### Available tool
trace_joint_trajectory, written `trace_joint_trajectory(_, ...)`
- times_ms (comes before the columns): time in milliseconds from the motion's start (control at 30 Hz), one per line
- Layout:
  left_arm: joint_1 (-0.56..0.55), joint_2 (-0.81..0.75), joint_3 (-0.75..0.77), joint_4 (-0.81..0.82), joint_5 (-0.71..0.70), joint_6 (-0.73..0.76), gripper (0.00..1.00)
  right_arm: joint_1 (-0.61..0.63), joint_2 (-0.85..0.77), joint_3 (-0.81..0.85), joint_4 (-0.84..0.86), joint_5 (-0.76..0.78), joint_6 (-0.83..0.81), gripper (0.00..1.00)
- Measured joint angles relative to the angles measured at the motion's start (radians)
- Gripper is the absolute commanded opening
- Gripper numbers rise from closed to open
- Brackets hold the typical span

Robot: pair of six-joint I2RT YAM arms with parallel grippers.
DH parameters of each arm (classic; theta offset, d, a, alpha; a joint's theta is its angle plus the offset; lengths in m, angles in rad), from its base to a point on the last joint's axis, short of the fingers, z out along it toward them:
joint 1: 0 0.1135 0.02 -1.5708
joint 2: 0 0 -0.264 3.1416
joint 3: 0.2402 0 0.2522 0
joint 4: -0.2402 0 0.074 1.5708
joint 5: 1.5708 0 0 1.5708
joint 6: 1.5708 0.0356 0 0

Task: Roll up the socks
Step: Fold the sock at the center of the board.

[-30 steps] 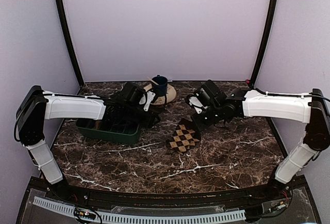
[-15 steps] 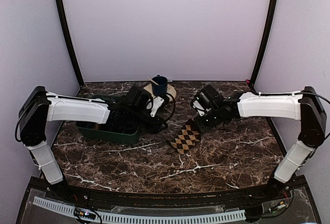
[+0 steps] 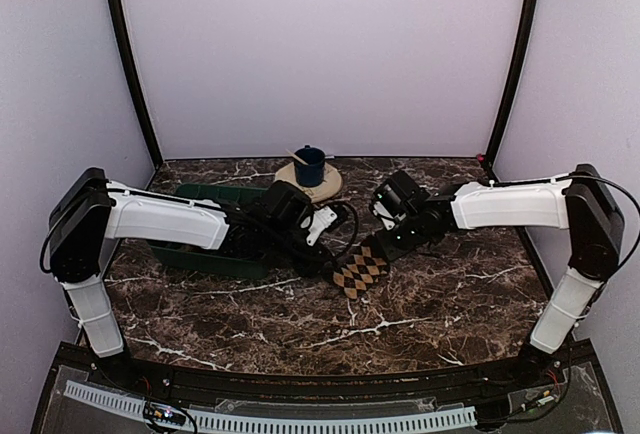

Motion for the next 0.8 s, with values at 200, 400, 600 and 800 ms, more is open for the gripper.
trace_joint_trajectory(200, -0.019, 0.004, 0.018, 0.0, 0.021, 0.02, 0.44, -0.007, 0.015, -0.001, 0.011, -0.001, 0.002, 0.0)
trace_joint_trajectory(400, -0.037, 0.044, 0.05, -0.002, 0.037, 0.033, 0.44, -0.009, 0.031, -0.001, 0.014, -0.006, 0.008, 0.0)
trace_joint_trajectory(600, -0.046, 0.084, 0.069, -0.018, 0.035, 0.038, 0.43, -0.01, 0.035, -0.001, 0.013, -0.009, 0.013, 0.0)
trace_joint_trajectory(800, -0.046, 0.105, 0.07, -0.02, -0.007, 0.042, 0.42, -0.011, 0.044, -0.001, 0.016, -0.014, 0.016, 0.0)
